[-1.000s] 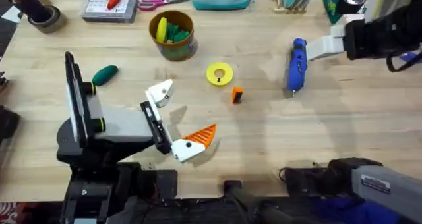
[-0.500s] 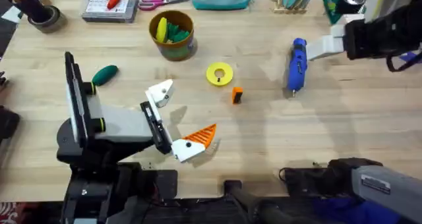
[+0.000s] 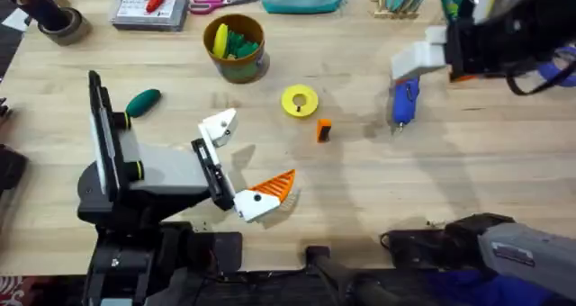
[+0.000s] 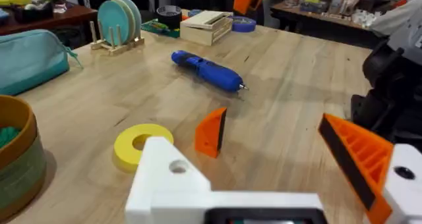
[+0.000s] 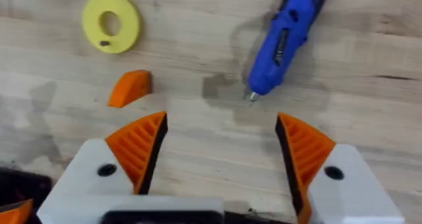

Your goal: Pick up the gripper from the table and insert it into the empty holder that is missing its gripper. Then pick up a screw, insert it into the mounting hole, and use the screwdriver to tighten it. Finally, clean up the table by picking up the vegetable and placing it into the bucket.

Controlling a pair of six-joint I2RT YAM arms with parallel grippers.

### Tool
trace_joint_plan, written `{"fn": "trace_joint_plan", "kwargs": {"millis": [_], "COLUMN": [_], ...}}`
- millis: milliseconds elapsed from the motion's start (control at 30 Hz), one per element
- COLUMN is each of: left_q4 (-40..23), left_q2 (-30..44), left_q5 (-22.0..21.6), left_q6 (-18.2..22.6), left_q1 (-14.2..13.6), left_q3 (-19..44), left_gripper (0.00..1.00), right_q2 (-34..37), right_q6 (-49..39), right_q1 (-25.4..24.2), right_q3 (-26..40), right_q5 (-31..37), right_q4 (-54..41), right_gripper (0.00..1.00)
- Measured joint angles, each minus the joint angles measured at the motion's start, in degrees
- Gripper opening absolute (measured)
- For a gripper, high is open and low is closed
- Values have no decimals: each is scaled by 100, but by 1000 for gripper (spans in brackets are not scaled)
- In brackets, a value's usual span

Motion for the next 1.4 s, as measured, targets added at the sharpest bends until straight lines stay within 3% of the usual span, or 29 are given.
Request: {"fn": "trace_joint_plan", "kwargs": {"millis": [400, 733, 1400], "left_q4": [-2, -2, -2], "left_q2": [-1, -1, -1], "left_q5": [0, 0, 0], "left_q6": [0, 0, 0], "left_q1": [0, 0, 0], "left_q3": [0, 0, 0], "left_gripper": [985, 985, 985], "right_q2": [1168, 1621, 2341], "right_q6": [1261, 2028, 2819], "right_q1": [1468, 2582, 2781], "right_q3": [1447, 1642, 1647], "right_q5": [172, 720, 259], "right_q4": [-435, -489, -781], "right_gripper": [997, 997, 997]}}
